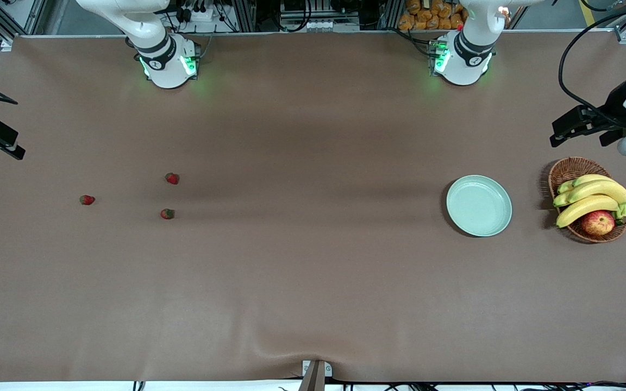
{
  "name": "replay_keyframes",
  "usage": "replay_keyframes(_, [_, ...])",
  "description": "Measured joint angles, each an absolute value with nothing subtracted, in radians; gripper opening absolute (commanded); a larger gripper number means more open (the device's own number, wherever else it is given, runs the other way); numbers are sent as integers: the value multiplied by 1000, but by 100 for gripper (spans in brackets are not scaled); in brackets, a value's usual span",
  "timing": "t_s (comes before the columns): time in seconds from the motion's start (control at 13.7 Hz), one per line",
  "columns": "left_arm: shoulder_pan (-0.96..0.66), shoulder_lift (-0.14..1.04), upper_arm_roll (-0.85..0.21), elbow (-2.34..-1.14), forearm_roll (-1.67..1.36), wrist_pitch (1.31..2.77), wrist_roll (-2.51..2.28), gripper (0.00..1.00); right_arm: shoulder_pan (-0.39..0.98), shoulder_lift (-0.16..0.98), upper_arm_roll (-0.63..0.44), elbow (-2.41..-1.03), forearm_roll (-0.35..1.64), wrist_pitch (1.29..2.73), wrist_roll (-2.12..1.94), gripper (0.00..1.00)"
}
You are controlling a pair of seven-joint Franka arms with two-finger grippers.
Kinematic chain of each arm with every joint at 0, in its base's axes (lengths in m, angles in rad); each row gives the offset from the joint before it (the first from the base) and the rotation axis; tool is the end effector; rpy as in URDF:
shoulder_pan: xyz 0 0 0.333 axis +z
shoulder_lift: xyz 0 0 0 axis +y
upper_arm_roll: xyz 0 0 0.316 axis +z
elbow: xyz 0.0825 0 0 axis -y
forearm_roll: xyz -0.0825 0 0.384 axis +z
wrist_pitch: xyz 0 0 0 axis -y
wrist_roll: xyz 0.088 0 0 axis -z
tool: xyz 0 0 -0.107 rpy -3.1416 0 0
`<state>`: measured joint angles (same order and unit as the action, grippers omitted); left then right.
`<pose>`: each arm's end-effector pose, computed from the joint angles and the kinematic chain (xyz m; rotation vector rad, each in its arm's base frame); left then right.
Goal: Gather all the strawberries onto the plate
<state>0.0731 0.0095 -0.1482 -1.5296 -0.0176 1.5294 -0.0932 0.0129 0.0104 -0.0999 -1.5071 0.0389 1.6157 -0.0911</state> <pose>0.5519 -0.0431 0.6351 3.1233 0.0273 -0.0174 0.5611 -0.0446 0.6532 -3.1086 -0.0067 -0.1575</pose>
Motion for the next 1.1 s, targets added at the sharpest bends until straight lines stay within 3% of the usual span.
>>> replay_keyframes(0.58, [75, 12, -149, -1512, -18, 1512, -81, 100, 13, 20, -101, -1508, 39, 1608, -91, 100])
replay_keyframes(1.1, [75, 43, -151, -1515, -18, 1505, -81, 100, 11, 123, -108, -1510, 37, 1592, -91, 100])
